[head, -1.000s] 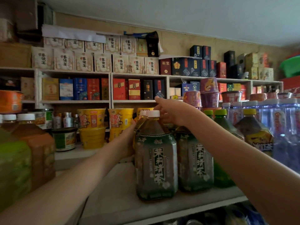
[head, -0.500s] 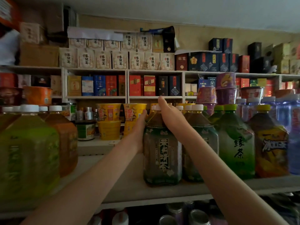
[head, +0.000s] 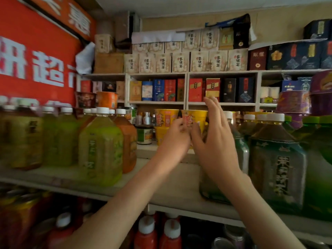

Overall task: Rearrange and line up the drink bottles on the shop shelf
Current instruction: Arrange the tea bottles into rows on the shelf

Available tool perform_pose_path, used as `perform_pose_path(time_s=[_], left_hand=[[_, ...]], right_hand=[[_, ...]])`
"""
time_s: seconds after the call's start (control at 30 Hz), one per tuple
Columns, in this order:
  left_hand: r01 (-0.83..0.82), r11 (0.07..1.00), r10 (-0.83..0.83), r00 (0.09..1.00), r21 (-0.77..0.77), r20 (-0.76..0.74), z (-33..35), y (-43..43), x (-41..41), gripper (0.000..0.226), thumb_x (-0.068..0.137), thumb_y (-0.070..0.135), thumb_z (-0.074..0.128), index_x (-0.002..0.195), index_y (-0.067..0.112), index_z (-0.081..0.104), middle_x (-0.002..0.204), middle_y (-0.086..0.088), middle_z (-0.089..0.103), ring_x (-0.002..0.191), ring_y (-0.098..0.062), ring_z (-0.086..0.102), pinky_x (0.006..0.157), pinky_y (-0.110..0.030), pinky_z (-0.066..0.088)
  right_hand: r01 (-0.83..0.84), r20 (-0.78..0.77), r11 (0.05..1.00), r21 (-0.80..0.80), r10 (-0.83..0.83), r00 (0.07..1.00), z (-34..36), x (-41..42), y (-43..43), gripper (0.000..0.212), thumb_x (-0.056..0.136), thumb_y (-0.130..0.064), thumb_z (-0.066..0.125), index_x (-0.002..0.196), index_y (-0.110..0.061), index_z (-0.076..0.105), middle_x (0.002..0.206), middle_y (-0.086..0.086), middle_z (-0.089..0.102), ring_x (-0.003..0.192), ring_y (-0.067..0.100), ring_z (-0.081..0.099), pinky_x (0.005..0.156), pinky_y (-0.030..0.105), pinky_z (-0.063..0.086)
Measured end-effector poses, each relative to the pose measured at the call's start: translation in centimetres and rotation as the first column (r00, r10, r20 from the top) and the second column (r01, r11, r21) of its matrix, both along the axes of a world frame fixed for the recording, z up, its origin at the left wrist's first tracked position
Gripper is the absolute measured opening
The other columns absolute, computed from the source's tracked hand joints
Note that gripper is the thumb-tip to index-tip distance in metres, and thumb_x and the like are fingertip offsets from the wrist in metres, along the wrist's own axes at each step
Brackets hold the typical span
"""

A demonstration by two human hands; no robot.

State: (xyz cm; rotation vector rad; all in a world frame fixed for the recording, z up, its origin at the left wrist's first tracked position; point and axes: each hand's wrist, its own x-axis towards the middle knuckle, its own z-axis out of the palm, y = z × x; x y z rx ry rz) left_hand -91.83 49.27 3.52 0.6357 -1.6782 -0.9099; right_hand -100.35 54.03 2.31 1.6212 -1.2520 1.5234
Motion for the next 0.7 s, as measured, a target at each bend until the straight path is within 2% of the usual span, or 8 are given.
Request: perform_pose_path(time_s=[0.07,0.17,0.23,0.37,0.43,0.5,0.63,0.7], left_hand=[[-0.129,0.987,0.129,0.992,-0.1,-0.001,-1.2,0.5,3.0,0.035,0.097,0.026,0.049,0.132,0.026,0.046,0.118,0.016,0.059,0.097,0.005,0.059,0.081,-0.017,0.05],[-0.298,0.933,0.298,0.954,-0.201,-0.032,-2.5,1.2,7.3,0.039,0.094,0.025,0.054,0.131,0.032,0.042,0.105,0.03,0.049,0.084,0.026,0.051,0.065,0.001,0.041],[-0.41,0.882,0.412,0.91,-0.232,-0.042,-3.3,1.5,9.9,0.039,0.093,0.025,0.056,0.128,0.033,0.042,0.103,0.032,0.047,0.086,0.031,0.045,0.066,0.006,0.037],[-0.605,0.762,0.617,0.787,-0.231,-0.025,-4.8,0.6,14.6,0.042,0.091,0.03,0.058,0.13,0.026,0.042,0.124,0.015,0.048,0.109,0.005,0.049,0.084,-0.011,0.041],[-0.645,0.733,0.656,0.754,-0.215,-0.022,-5.3,-0.5,16.8,0.046,0.09,0.031,0.058,0.133,0.023,0.041,0.129,0.012,0.046,0.117,-0.003,0.046,0.089,-0.018,0.038],[-0.652,0.729,0.664,0.747,-0.208,-0.014,-5.9,-1.8,19.2,0.047,0.09,0.03,0.059,0.133,0.021,0.041,0.127,0.012,0.045,0.117,-0.003,0.044,0.088,-0.015,0.037],[-0.592,0.791,0.607,0.79,-0.155,0.082,-7.2,-4.2,23.8,0.05,0.089,0.031,0.062,0.133,0.021,0.04,0.12,0.016,0.046,0.109,0.001,0.046,0.071,-0.005,0.036],[-0.52,0.844,0.536,0.828,-0.135,0.164,-7.2,-5.4,26.1,0.048,0.089,0.033,0.061,0.132,0.024,0.04,0.114,0.021,0.047,0.1,0.006,0.047,0.069,-0.005,0.036]], right_hand=[[-0.124,-0.015,0.991,0.04,0.124,0.992,-0.6,1.7,0.0,0.054,0.095,-0.02,0.051,0.144,-0.012,0.029,0.149,0.004,0.034,0.138,0.009,0.025,0.11,0.026,0.025],[-0.277,0.026,0.947,0.16,0.276,0.961,-1.7,4.1,-0.4,0.053,0.093,-0.024,0.052,0.141,-0.019,0.032,0.142,-0.003,0.043,0.131,0.008,0.038,0.104,0.026,0.036],[-0.346,0.089,0.904,0.25,0.334,0.938,-2.7,5.6,-0.9,0.054,0.091,-0.03,0.053,0.141,-0.025,0.032,0.141,-0.009,0.043,0.126,-0.002,0.036,0.1,0.019,0.032],[-0.427,0.178,0.81,0.402,0.388,0.904,-4.6,8.9,-2.9,0.052,0.091,-0.032,0.056,0.139,-0.027,0.034,0.122,-0.024,0.047,0.101,-0.021,0.036,0.083,0.001,0.032],[-0.449,0.218,0.766,0.461,0.393,0.893,-4.8,10.5,-4.1,0.051,0.091,-0.032,0.057,0.138,-0.027,0.036,0.104,-0.032,0.041,0.088,-0.022,0.042,0.064,-0.003,0.037],[-0.473,0.273,0.716,0.514,0.386,0.881,-4.9,12.3,-5.6,0.054,0.091,-0.035,0.057,0.14,-0.027,0.035,0.11,-0.027,0.044,0.09,-0.013,0.042,0.057,0.002,0.038],[-0.49,0.354,0.693,0.529,0.345,0.869,-5.2,15.3,-8.0,0.061,0.087,-0.043,0.06,0.139,-0.026,0.033,0.121,-0.015,0.049,0.088,-0.01,0.046,0.057,0.003,0.041],[-0.48,0.398,0.719,0.504,0.3,0.867,-5.2,16.5,-8.9,0.068,0.084,-0.047,0.062,0.14,-0.023,0.031,0.125,-0.009,0.051,0.093,-0.002,0.049,0.07,0.01,0.045]])
